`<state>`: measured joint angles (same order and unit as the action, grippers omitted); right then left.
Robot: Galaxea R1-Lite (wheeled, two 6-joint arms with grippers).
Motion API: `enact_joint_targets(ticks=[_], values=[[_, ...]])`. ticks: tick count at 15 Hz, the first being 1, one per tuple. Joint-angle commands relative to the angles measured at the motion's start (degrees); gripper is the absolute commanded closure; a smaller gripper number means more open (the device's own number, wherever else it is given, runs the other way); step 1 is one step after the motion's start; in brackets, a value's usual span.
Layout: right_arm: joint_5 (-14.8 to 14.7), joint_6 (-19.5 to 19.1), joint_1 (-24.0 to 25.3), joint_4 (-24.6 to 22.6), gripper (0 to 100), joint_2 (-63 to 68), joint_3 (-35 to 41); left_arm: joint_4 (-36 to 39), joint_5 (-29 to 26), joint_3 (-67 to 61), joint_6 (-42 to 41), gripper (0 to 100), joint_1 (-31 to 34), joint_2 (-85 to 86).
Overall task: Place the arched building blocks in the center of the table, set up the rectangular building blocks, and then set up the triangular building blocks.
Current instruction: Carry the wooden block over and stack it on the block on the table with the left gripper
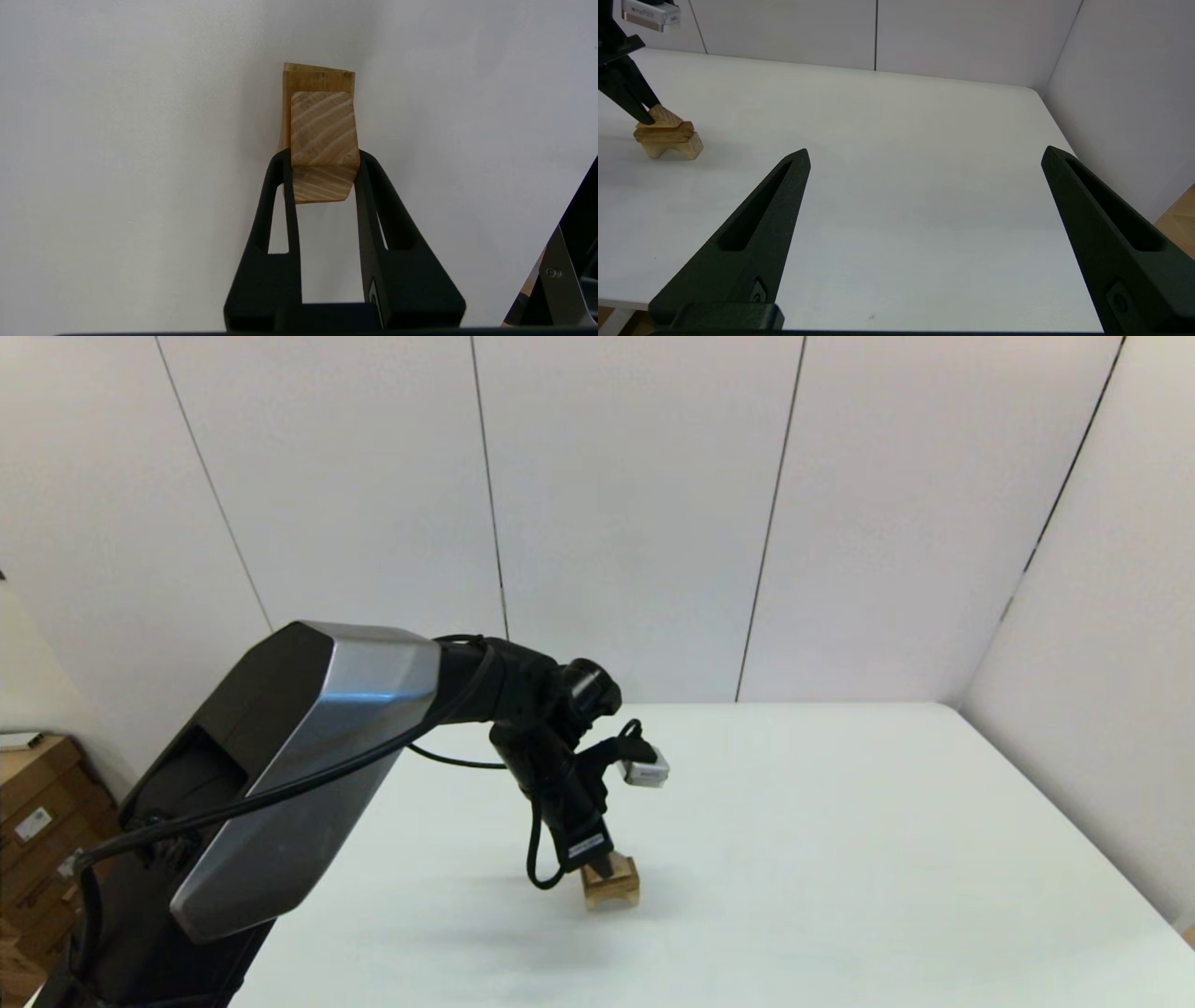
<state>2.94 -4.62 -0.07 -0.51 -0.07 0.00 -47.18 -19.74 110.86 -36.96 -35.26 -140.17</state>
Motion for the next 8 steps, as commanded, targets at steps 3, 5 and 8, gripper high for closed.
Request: enact_joint_targets(ticks=[3,5,8], values=[[0.05,-0.13,-0.01,-0.02,0,-0.01,0.00,-0.28,-0.13,0.06,-0.22,100,-0.16,-0.11],[0.05,-0.04,-0.01,-0.02,0,-0.01,0.00,-0.28,-0.13,0.14,-0.22,100,-0.16,-0.11],[0.05,-0.04,-0.01,-0.02,0,-0.01,0.00,-0.28,-0.13,0.14,-0.13,100,-0.25,-0.11]])
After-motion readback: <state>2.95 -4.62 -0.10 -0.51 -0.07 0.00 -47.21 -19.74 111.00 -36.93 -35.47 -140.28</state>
